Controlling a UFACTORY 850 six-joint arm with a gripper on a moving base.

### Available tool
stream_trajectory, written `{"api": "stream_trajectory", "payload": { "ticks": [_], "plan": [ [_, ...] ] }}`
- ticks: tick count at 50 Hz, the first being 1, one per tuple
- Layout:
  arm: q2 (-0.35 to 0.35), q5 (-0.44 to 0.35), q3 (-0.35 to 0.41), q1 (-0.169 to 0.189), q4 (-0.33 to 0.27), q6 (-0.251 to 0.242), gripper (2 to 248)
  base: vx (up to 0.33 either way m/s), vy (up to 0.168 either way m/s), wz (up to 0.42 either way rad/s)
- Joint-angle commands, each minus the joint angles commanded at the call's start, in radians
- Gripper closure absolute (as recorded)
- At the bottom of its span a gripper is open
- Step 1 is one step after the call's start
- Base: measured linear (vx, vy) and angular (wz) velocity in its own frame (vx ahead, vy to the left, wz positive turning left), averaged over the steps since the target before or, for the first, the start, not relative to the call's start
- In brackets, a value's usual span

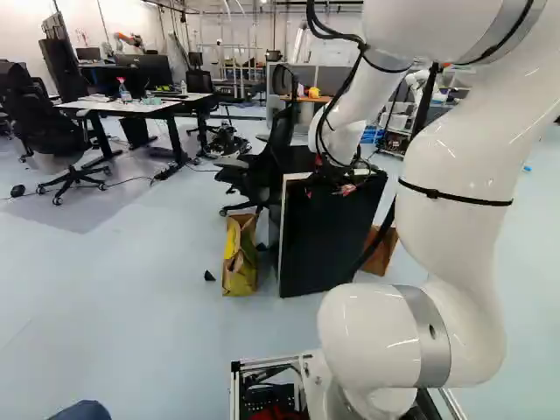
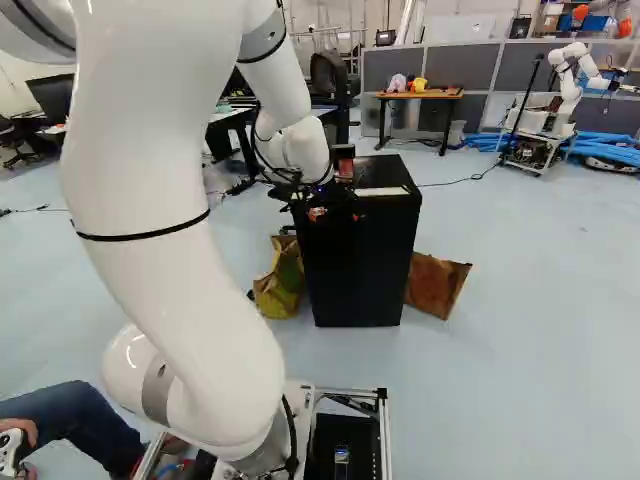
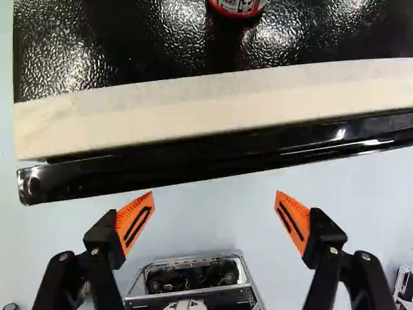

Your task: Grab a drink from the fridge

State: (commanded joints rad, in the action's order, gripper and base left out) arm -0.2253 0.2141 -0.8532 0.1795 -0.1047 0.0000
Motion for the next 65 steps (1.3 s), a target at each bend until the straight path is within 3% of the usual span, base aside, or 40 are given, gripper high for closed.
{"api": "stream_trajectory", "payload": {
  "ticks": [19, 46, 65],
  "plan": [
    [0.084, -0.063, 0.098, 0.004, 0.003, 0.000, 3, 0.000, 0.000, 0.000],
    [0.212, -0.337, 0.237, 0.009, 0.043, 0.000, 3, 0.000, 0.000, 0.000],
    [0.214, -0.537, 0.239, 0.009, 0.069, 0.000, 3, 0.000, 0.000, 0.000]
  ]
}}
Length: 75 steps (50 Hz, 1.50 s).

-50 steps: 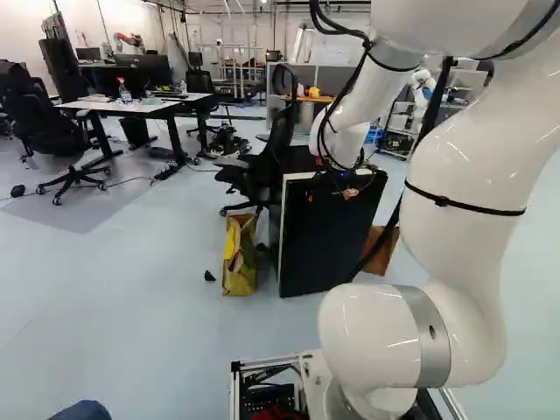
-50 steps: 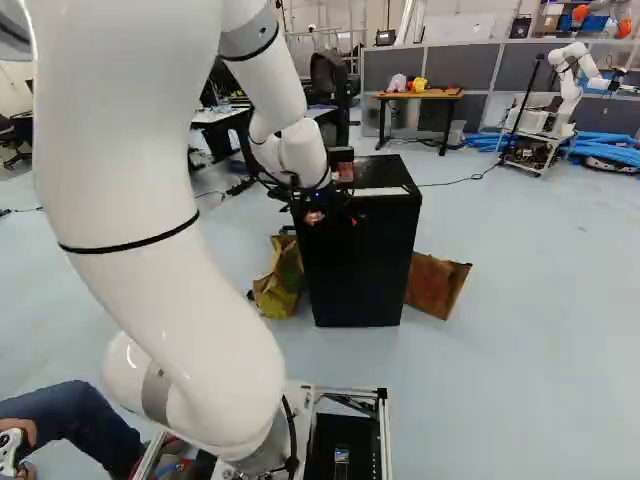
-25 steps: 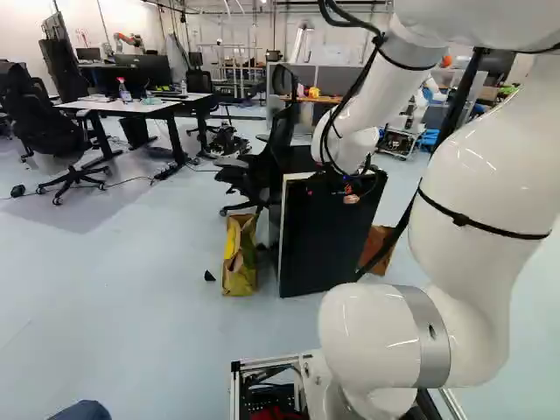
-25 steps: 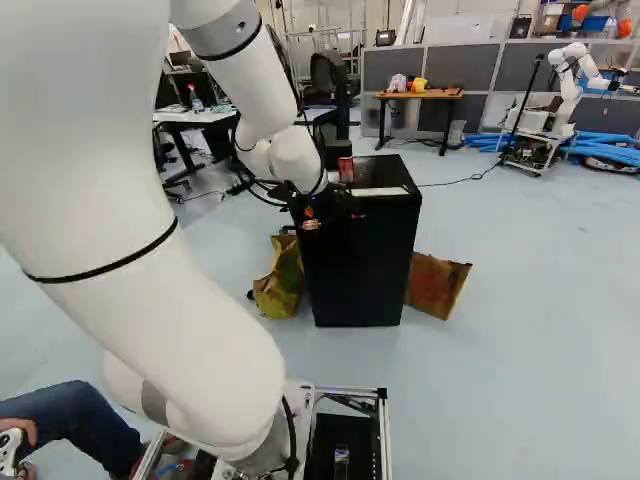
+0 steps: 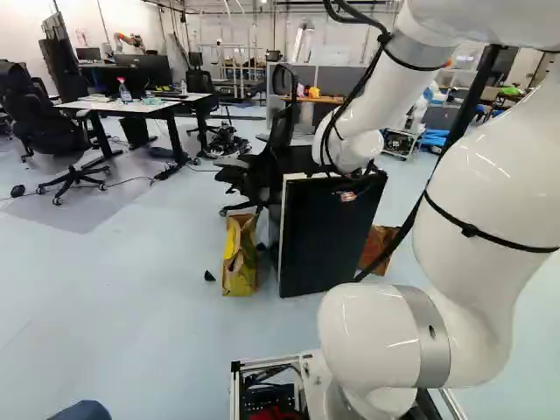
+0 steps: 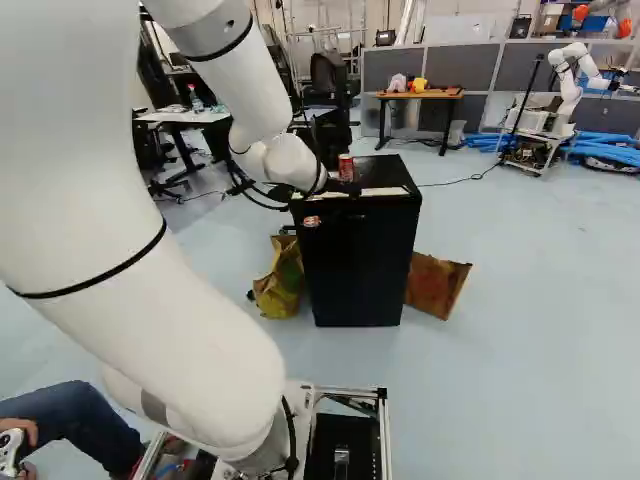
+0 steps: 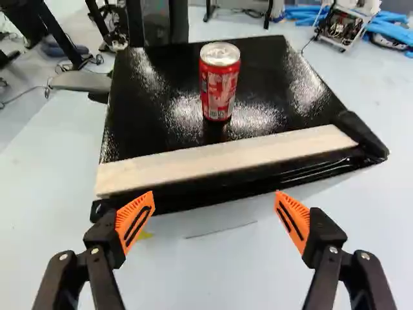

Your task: Grab a drink from the fridge

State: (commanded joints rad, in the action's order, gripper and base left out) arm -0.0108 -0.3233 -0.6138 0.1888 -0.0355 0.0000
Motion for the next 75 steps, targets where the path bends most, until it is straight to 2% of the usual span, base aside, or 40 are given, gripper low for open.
{"api": "stream_trajectory", "payload": {
  "ticks": [17, 56, 75],
  "plan": [
    [-0.025, -0.175, -0.003, 0.000, 0.000, 0.000, 3, 0.000, 0.000, 0.000],
    [-0.164, -0.483, -0.057, -0.006, 0.000, 0.000, 3, 0.000, 0.000, 0.000],
    [-0.232, -0.500, -0.087, -0.006, 0.000, 0.000, 3, 0.000, 0.000, 0.000]
  ]
}}
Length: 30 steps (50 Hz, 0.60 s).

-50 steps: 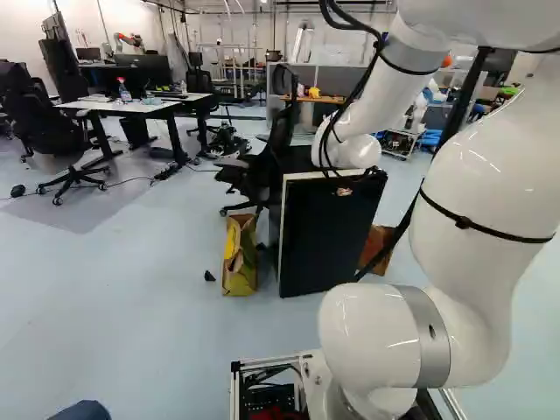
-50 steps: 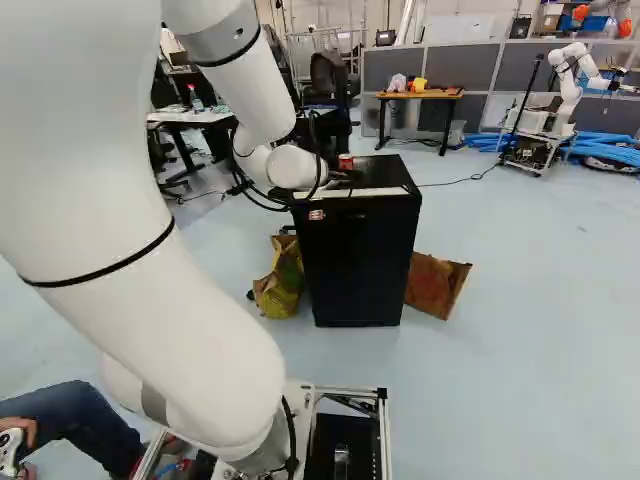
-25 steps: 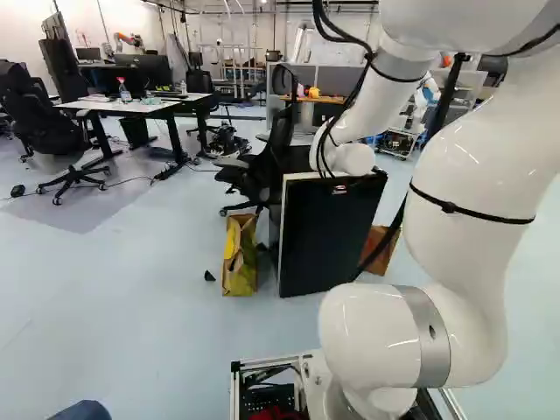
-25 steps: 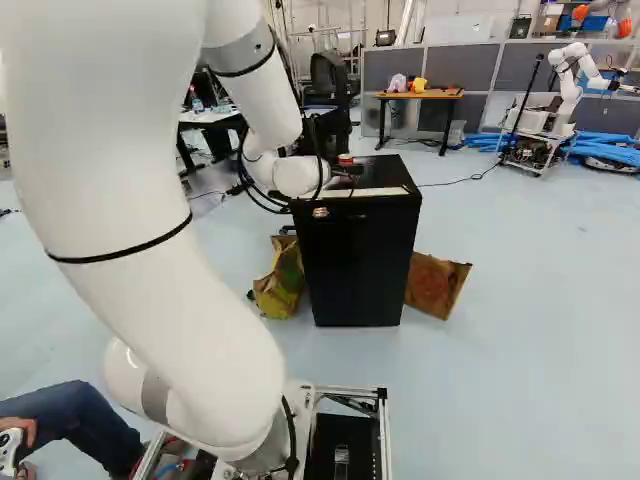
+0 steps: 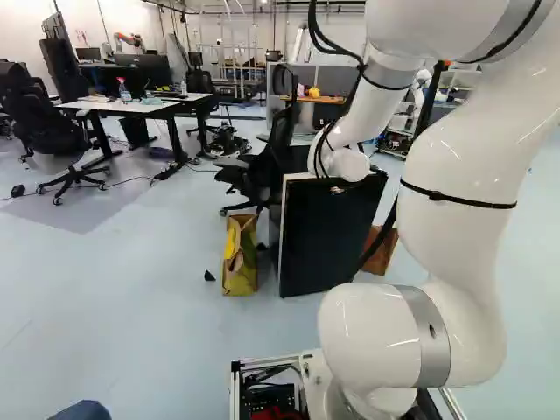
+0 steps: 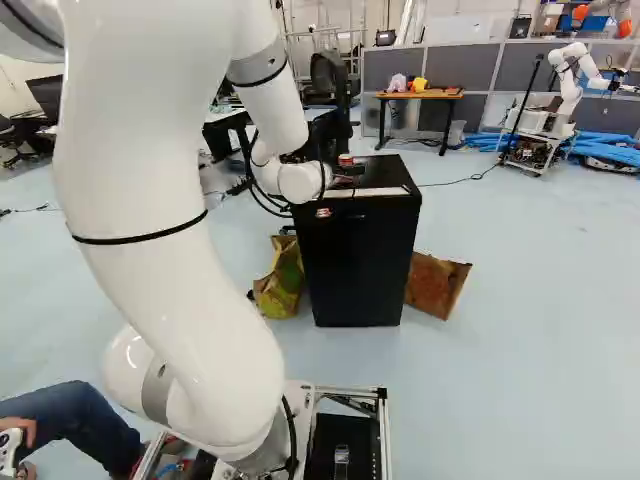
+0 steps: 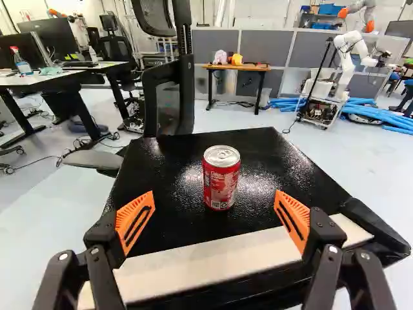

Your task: Grab a drink from the fridge

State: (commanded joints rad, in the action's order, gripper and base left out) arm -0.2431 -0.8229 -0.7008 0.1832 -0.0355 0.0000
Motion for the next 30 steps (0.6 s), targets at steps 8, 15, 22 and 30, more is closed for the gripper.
{"api": "stream_trajectory", "payload": {
  "ticks": [8, 15, 22, 30],
  "plan": [
    [-0.030, 0.000, -0.015, 0.002, 0.000, 0.000, 3, 0.000, 0.000, 0.000],
    [-0.059, -0.004, -0.032, 0.005, 0.002, 0.000, 3, 0.000, 0.000, 0.000],
    [-0.090, -0.019, -0.051, 0.008, 0.008, 0.000, 3, 0.000, 0.000, 0.000],
    [-0.127, -0.046, -0.075, 0.011, 0.018, 0.000, 3, 0.000, 0.000, 0.000]
  ]
}}
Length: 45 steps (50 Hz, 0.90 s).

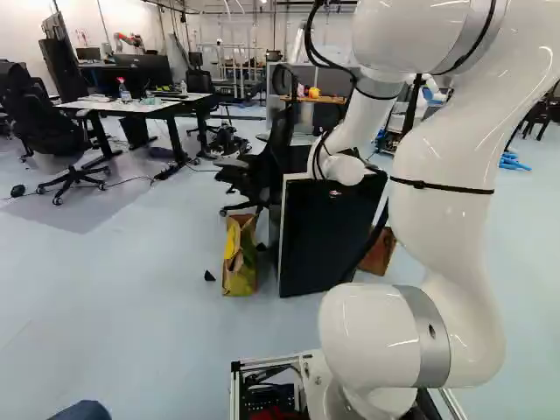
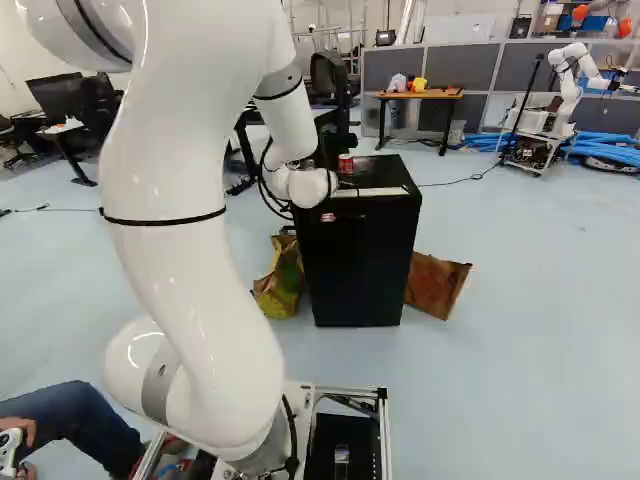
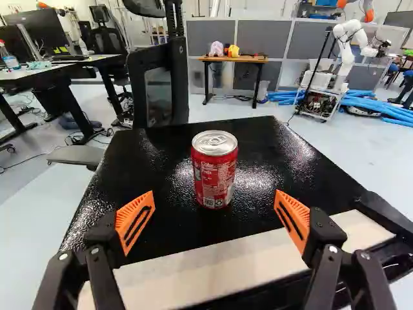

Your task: Grab a drink from the fridge

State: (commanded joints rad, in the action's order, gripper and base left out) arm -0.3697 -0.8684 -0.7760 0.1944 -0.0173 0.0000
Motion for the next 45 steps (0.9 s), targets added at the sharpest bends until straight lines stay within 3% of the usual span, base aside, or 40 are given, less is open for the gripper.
{"api": "stream_trajectory", "payload": {
  "ticks": [23, 45],
  "plan": [
    [-0.085, -0.082, -0.074, 0.007, 0.029, 0.000, 3, 0.000, 0.000, 0.000],
    [-0.137, -0.084, -0.142, 0.008, 0.029, 0.000, 3, 0.000, 0.000, 0.000]
  ]
}}
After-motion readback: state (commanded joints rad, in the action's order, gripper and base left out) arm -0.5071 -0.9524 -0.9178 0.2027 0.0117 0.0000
